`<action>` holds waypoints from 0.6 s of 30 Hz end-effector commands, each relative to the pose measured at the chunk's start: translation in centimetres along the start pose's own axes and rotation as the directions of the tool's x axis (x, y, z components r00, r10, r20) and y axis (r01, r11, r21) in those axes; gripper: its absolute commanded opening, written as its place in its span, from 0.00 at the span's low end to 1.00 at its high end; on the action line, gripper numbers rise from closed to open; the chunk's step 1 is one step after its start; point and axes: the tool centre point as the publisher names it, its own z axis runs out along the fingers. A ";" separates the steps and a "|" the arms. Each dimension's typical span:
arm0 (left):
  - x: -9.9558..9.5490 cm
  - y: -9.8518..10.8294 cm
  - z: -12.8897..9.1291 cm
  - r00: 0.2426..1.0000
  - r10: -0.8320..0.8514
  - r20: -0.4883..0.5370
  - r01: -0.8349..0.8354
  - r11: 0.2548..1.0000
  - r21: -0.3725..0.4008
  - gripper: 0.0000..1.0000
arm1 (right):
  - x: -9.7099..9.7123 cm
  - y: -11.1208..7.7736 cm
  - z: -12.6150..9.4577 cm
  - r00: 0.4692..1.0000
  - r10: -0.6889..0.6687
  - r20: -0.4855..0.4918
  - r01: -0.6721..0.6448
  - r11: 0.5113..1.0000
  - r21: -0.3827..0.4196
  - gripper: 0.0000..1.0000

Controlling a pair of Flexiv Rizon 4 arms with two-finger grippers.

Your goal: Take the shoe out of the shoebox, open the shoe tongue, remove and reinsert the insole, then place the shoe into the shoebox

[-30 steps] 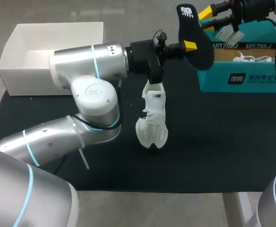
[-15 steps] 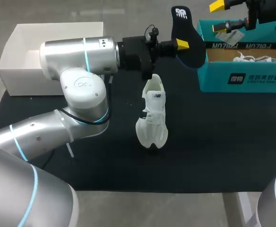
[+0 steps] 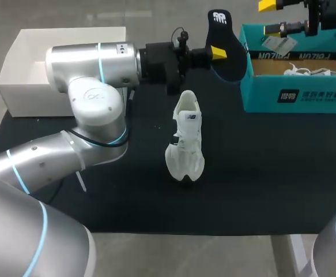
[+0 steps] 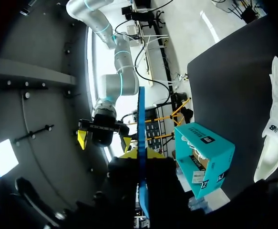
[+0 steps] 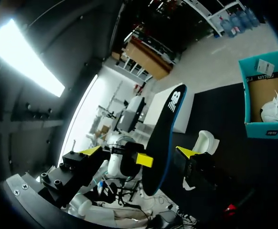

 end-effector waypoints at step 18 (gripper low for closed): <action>-0.3 -0.1 0.4 0.999 0.011 -0.046 -0.010 1.000 0.020 0.00 | 0.3 0.5 -0.6 0.999 -0.011 -0.039 0.010 1.000 -0.004 1.00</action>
